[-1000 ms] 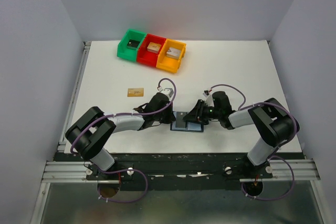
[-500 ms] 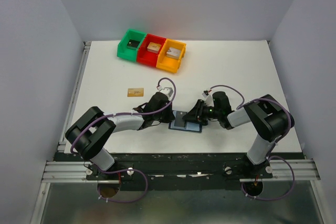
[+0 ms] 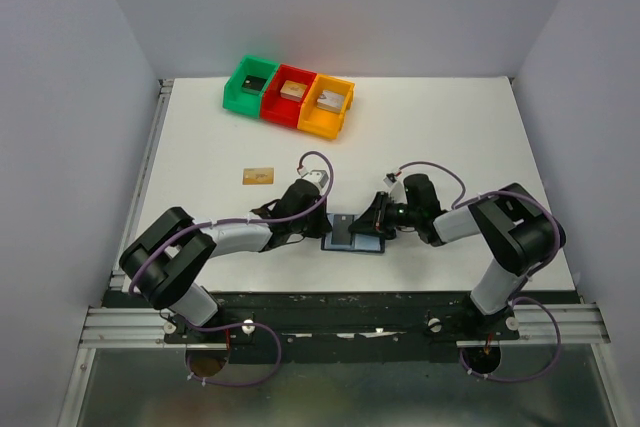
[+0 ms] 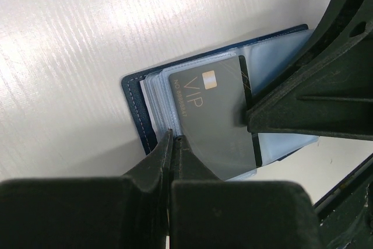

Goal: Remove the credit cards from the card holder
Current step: Remove the credit card from the card holder.

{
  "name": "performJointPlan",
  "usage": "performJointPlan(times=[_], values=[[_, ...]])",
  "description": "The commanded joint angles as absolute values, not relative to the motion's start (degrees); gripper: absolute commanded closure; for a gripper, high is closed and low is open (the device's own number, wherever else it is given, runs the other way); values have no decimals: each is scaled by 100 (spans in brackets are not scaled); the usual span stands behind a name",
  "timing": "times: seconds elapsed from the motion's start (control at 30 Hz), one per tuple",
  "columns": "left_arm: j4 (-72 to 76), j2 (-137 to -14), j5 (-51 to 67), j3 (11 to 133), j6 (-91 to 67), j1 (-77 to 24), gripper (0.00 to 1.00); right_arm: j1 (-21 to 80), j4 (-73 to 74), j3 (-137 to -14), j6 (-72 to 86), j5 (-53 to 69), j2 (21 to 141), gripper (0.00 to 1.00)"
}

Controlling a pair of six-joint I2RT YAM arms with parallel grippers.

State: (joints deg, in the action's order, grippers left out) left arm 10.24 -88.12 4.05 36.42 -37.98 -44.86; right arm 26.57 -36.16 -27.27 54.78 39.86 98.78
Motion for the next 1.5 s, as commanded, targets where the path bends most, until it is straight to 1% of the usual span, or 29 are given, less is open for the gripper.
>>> performJointPlan(times=[0.0,0.3,0.5,0.6,0.93,1.1,1.47], values=[[765,-8815,404,3577,-3841,-4570,99,2707,-3296,-2891,5186,3903,9677,77],[782,-8842,387,3551,-3858,-4562,100,2707,-3041,-2918,5027,3867,9484,84],[809,-8877,369,3542,-3894,-4570,100,2698,-2936,-2918,4983,3858,9352,93],[800,-8860,352,3516,-3929,-4562,100,2698,-2883,-2909,4983,3850,9308,100],[677,-8877,237,3507,-4034,-4570,100,2663,-2576,-2918,4896,3797,9167,100],[650,-8886,211,3524,-4052,-4562,100,2637,-2426,-2918,4816,3762,9088,95],[659,-8894,202,3507,-4061,-4562,100,2610,-2268,-2857,4755,3709,8983,94]])
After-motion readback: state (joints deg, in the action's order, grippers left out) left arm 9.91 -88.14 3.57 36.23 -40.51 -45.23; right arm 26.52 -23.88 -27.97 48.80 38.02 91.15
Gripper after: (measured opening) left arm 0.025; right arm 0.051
